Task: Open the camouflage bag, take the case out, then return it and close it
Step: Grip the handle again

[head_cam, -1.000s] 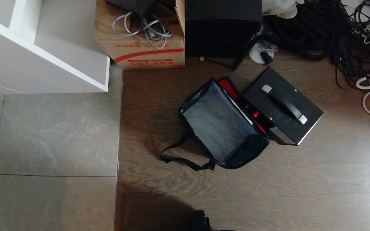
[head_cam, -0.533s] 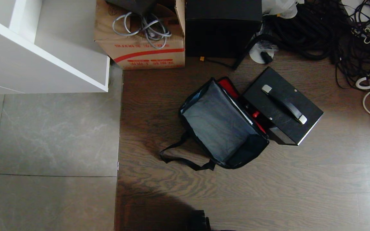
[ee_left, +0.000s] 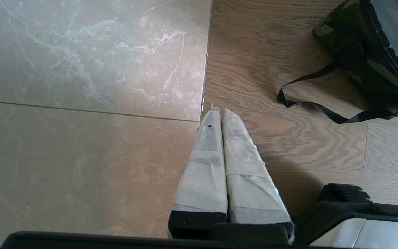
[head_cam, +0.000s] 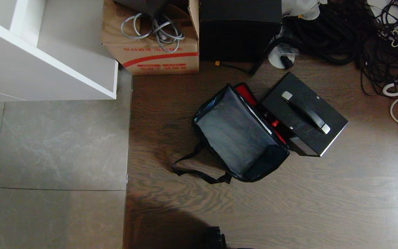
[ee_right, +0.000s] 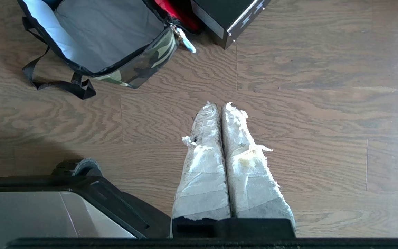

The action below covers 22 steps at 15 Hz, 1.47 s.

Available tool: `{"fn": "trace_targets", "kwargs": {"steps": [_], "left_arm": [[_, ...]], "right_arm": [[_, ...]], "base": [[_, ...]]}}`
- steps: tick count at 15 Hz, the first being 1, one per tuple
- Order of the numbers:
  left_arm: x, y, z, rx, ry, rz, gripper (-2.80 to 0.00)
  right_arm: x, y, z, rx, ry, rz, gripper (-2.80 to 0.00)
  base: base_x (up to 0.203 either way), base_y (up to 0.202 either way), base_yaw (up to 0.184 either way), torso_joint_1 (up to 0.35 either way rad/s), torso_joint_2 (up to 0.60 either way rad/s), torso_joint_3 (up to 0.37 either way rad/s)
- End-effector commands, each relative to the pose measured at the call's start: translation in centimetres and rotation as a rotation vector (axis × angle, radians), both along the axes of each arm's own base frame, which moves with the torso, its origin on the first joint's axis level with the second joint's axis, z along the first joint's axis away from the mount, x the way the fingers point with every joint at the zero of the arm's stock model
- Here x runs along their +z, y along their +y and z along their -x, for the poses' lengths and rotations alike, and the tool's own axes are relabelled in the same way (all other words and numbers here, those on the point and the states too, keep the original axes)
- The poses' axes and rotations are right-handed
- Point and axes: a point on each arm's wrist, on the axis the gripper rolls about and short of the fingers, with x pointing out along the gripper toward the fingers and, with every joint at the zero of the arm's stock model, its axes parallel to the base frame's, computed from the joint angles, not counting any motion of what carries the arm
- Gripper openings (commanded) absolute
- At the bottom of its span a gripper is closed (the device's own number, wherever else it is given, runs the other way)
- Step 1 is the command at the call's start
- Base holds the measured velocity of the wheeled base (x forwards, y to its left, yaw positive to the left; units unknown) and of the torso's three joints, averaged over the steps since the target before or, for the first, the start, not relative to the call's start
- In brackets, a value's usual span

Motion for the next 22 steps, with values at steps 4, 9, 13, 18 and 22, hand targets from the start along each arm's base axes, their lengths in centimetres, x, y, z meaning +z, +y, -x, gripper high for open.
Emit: {"fn": "trace_targets", "kwargs": {"steps": [4,9,13,18,22], "left_arm": [[-0.24,0.0,-0.07,0.0,0.009,0.0,-2.8],[-0.24,0.0,-0.07,0.0,0.008,0.001,-2.8],[-0.24,0.0,-0.07,0.002,0.008,0.001,-2.8],[-0.22,0.01,-0.06,0.0,0.007,0.001,-2.8],[-0.22,0.0,-0.06,0.002,0.008,0.001,-2.8]], "right_arm": [[-0.03,0.0,-0.02,0.001,0.002,0.0,-2.8],[0.01,0.0,-0.01,0.001,0.001,0.0,-2.8],[0.01,0.0,-0.01,0.001,0.001,0.0,-2.8],[0.0,0.0,-0.01,0.001,0.001,0.0,-2.8],[0.01,0.0,-0.01,0.001,0.001,0.0,-2.8]], "base": [[0.0,0.0,0.0,0.0,0.0,0.0],[0.0,0.0,0.0,0.0,0.0,0.0],[0.0,0.0,0.0,0.0,0.0,0.0],[0.0,0.0,0.0,0.0,0.0,0.0],[0.0,0.0,0.0,0.0,0.0,0.0]]}}
